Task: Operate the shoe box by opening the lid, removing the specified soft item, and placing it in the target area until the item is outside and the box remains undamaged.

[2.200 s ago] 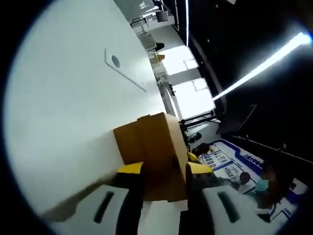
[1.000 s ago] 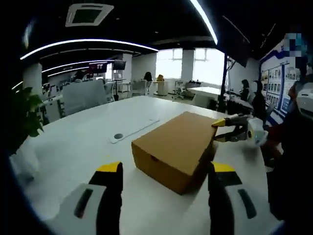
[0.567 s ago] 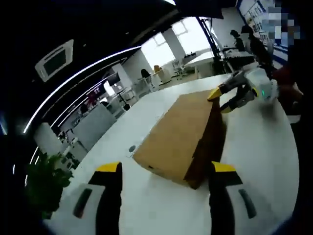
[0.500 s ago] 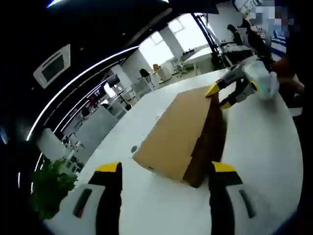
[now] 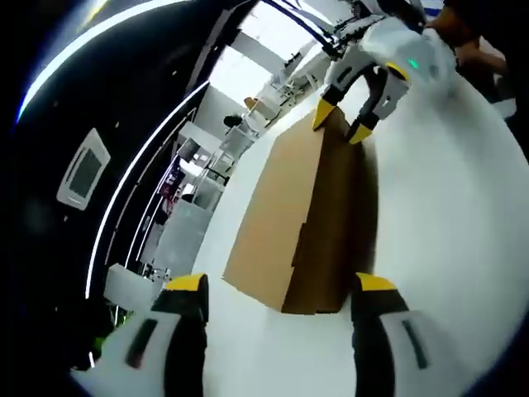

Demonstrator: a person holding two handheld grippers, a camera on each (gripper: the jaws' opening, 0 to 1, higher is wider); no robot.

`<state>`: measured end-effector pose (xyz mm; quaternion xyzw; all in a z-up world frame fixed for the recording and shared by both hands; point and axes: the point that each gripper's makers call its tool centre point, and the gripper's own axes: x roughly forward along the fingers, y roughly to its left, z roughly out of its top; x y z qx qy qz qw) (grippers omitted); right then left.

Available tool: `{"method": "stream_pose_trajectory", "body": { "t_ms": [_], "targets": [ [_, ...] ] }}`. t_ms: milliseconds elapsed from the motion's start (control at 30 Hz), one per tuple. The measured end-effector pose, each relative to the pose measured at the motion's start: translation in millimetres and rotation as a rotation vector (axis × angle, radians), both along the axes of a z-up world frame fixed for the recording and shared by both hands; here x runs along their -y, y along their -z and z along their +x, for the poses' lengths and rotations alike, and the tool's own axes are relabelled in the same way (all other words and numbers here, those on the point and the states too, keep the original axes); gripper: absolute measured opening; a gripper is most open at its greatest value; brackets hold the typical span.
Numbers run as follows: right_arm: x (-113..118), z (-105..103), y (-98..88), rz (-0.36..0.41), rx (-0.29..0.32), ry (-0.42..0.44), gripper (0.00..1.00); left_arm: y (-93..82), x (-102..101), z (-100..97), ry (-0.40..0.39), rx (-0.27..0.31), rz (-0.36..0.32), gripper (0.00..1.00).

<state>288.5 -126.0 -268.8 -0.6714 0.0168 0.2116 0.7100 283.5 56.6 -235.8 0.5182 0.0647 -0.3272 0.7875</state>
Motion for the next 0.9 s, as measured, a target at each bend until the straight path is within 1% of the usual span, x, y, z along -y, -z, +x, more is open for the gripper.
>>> {"method": "stream_pose_trajectory", "body": {
  "t_ms": [33, 133, 267, 367, 400, 467, 533, 600, 633, 700, 733, 833, 900],
  "targets": [
    [0, 0, 0.1, 0.0, 0.0, 0.001, 0.3, 2.6, 3, 0.0, 0.001, 0.014, 0.01, 0.71],
    [0, 0, 0.1, 0.001, -0.001, 0.003, 0.3, 12.4, 13, -1.2, 0.004, 0.024, 0.029, 0.66],
    [0, 0, 0.0, 0.009, -0.007, 0.004, 0.3, 15.6, 23, 2.9, 0.02, 0.068, 0.054, 0.65],
    [0, 0, -0.1, 0.014, -0.01, 0.003, 0.3, 19.4, 28, 5.7, 0.035, 0.077, 0.062, 0.64],
    [0, 0, -0.1, 0.017, -0.011, 0.003, 0.3, 20.9, 29, 6.8, 0.042, 0.085, 0.08, 0.62],
    [0, 0, -0.1, 0.021, -0.013, 0.003, 0.3, 18.9, 29, 11.0, 0.044, 0.131, 0.115, 0.58],
    [0, 1, -0.1, 0.025, -0.015, 0.003, 0.3, 19.7, 30, 12.5, 0.042, 0.143, 0.119, 0.57],
    [0, 1, 0.0, 0.028, -0.016, 0.002, 0.3, 19.5, 32, 12.2, 0.04, 0.135, 0.11, 0.57],
    [0, 1, 0.0, 0.028, -0.016, 0.001, 0.3, 18.0, 33, 12.4, 0.04, 0.143, 0.109, 0.56],
    [0, 1, 0.1, 0.03, -0.017, 0.002, 0.3, 14.4, 32, 13.9, 0.046, 0.188, 0.158, 0.52],
    [-1, 0, 0.1, 0.031, -0.017, 0.002, 0.3, 13.3, 31, 14.6, 0.044, 0.203, 0.169, 0.48],
    [0, 0, 0.2, 0.031, -0.017, 0.003, 0.3, 16.6, 33, 13.9, 0.049, 0.209, 0.186, 0.47],
    [0, 1, 0.2, 0.031, -0.017, 0.004, 0.3, 16.9, 32, 13.8, 0.05, 0.231, 0.23, 0.47]
  ]
}}
